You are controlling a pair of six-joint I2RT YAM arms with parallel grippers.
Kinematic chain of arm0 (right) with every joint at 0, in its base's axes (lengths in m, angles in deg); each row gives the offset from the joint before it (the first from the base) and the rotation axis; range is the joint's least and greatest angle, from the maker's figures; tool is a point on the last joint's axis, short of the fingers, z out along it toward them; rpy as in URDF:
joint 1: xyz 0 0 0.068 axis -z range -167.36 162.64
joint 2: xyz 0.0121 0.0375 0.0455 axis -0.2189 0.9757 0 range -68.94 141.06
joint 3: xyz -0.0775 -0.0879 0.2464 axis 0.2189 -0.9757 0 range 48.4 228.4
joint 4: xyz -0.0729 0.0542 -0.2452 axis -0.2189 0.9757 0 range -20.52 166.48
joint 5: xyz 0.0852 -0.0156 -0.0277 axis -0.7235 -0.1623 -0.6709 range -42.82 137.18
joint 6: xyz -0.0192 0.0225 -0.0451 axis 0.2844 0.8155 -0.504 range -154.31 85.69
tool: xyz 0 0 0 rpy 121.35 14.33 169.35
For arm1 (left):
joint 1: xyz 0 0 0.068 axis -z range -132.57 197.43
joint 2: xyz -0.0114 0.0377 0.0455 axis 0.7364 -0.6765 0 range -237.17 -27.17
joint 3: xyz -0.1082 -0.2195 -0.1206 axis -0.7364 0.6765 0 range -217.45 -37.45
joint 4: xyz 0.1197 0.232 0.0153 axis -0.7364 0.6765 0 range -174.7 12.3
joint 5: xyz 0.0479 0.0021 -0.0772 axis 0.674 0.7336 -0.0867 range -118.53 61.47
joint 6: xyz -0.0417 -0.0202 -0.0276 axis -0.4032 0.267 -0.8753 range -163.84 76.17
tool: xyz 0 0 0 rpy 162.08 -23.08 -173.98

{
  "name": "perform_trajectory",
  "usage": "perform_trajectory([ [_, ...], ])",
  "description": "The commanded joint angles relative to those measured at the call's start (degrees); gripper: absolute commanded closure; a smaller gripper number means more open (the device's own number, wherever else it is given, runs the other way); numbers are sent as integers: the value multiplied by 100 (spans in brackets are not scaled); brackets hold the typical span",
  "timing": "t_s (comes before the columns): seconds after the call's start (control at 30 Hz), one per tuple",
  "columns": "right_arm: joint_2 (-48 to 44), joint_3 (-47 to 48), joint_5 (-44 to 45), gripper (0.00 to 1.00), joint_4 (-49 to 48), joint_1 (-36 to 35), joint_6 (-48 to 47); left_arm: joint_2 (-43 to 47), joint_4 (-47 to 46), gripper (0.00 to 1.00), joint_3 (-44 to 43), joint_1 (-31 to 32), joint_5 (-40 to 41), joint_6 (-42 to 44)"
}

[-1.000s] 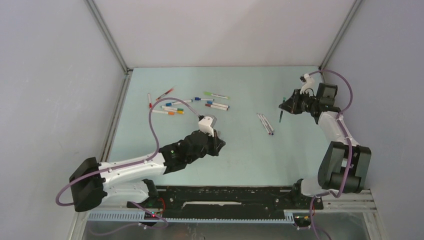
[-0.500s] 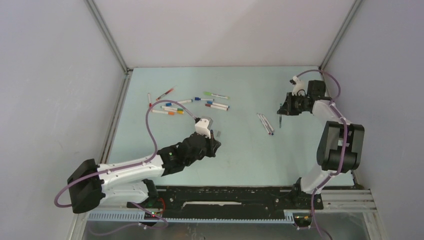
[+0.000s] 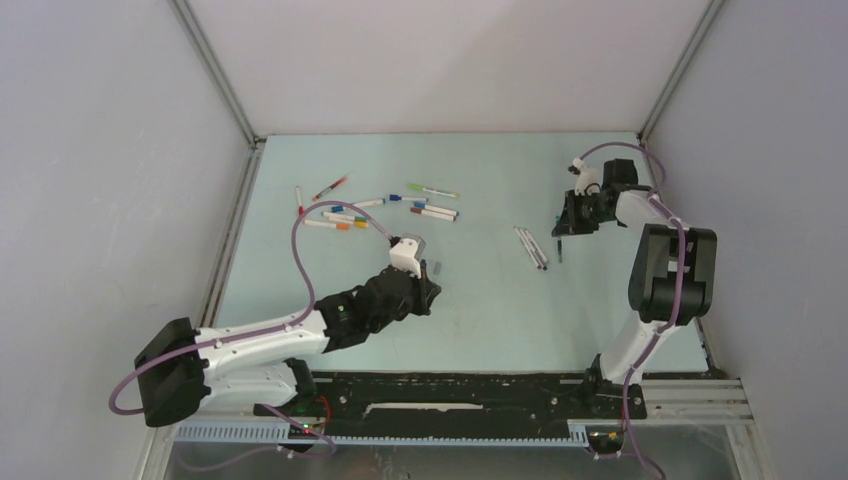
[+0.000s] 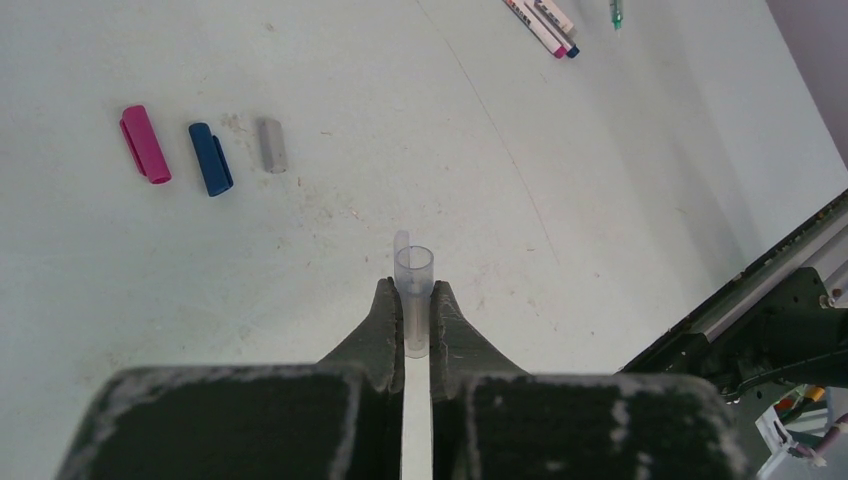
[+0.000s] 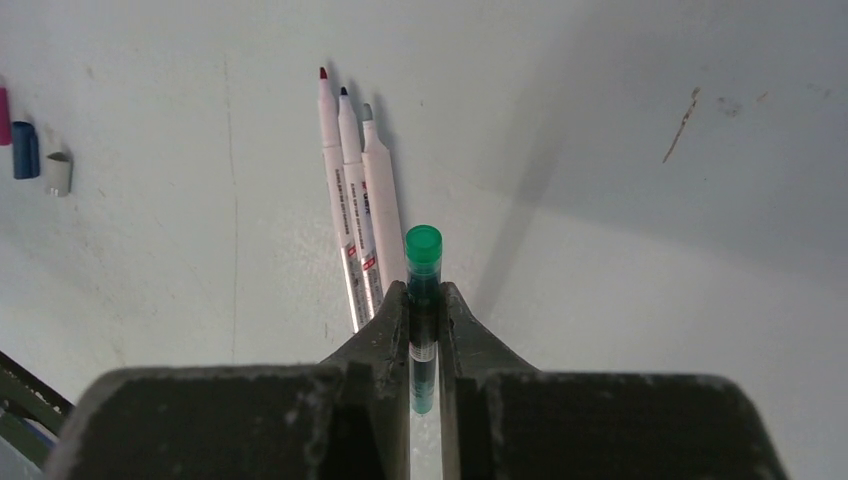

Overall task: Open the pen caps
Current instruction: Place the pen at the center of the board.

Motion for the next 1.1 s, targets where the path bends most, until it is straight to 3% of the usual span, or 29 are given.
perform_trajectory([
  [0.0, 184, 288, 299, 91, 195, -105, -76, 75, -87, 100, 80, -22, 171, -83],
  [0.63, 629, 510, 666, 72, 360, -369, -36, -63, -80, 100, 10, -22, 88, -108],
  [1.07, 322, 510, -111, 66, 569, -182, -196, -343, -35, 100, -231, -22, -40, -126],
])
